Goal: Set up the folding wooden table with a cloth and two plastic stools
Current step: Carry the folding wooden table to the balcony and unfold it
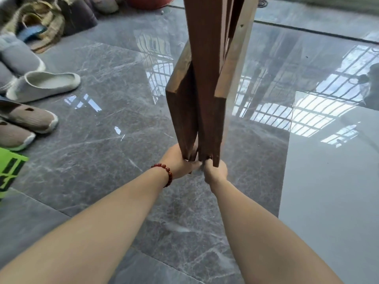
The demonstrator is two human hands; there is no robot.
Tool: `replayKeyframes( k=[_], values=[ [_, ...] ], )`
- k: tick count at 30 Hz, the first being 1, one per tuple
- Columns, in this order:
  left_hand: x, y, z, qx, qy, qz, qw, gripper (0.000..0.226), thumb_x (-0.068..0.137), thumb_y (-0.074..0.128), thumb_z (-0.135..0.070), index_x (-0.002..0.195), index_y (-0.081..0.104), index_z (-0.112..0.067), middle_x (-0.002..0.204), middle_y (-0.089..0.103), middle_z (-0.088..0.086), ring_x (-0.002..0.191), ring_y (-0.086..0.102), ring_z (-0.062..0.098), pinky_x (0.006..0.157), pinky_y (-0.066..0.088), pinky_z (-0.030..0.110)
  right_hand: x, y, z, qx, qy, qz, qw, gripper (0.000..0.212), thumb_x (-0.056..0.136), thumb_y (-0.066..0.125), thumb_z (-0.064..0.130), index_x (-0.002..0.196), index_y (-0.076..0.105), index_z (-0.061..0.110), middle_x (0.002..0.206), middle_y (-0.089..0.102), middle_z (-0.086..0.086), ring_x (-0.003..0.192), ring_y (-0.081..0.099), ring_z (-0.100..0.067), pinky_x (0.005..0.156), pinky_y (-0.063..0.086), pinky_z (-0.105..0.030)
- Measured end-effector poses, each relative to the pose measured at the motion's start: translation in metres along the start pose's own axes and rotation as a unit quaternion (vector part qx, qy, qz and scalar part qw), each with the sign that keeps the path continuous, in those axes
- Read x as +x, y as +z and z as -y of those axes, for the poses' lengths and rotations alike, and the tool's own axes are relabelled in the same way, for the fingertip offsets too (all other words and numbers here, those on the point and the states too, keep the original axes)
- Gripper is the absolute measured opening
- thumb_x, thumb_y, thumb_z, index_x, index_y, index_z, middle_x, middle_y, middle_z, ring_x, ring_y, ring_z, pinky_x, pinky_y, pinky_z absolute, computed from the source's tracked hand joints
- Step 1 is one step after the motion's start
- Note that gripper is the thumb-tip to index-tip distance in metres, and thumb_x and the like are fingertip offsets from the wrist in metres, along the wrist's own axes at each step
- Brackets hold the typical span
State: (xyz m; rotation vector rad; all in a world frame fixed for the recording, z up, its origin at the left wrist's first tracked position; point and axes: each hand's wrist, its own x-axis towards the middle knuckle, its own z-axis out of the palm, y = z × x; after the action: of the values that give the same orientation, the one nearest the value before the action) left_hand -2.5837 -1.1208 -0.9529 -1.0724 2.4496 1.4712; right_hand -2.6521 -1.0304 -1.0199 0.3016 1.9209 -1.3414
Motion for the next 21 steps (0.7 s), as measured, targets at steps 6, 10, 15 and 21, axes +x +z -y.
replayKeyframes(
  k=[6,10,15,21],
  values=[
    [-0.006,-0.019,-0.011,0.048,0.069,-0.055,0.995,0.021,0.088,0.058,-0.015,0.07,0.048,-0.023,0.068,0.051,-0.011,0.067,0.05,0.008,0.051,0.034,0.014,-0.007,0.007,0.002,-0.06,-0.014,-0.019,0.998,0.025,0.087,0.048,0.028,0.1,0.06,0.011,0.094,0.059,-0.011,0.08,0.052,-0.027,0.07,0.044,-0.035],
    [-0.01,-0.027,-0.013,0.101,0.096,-0.032,0.99,0.031,0.09,0.047,-0.008,0.063,0.039,-0.023,0.061,0.041,-0.009,0.057,0.041,0.007,0.047,0.027,0.016,-0.016,0.006,0.008,-0.099,-0.029,-0.048,0.994,0.031,0.085,0.055,0.029,0.108,0.056,0.008,0.101,0.061,-0.014,0.088,0.058,-0.03,0.072,0.045,-0.035],
    [-0.014,-0.037,-0.014,0.087,0.121,-0.01,0.989,0.04,0.091,0.047,-0.006,0.058,0.035,-0.025,0.058,0.039,-0.007,0.055,0.04,0.009,0.045,0.028,0.015,-0.03,-0.002,0.009,-0.164,-0.069,-0.086,0.98,0.035,0.085,0.063,0.035,0.105,0.049,0.01,0.101,0.06,-0.007,0.087,0.059,-0.024,0.068,0.043,-0.03],
    [-0.012,-0.049,-0.006,0.052,0.135,-0.007,0.989,0.037,0.09,0.047,-0.004,0.06,0.036,-0.023,0.061,0.04,-0.006,0.056,0.038,0.004,0.046,0.028,0.017,-0.056,-0.013,0.019,-0.208,-0.151,-0.13,0.958,0.069,0.078,0.074,0.039,0.135,0.045,0.013,0.128,0.055,-0.003,0.114,0.054,-0.017,0.092,0.046,-0.029]
  ],
)
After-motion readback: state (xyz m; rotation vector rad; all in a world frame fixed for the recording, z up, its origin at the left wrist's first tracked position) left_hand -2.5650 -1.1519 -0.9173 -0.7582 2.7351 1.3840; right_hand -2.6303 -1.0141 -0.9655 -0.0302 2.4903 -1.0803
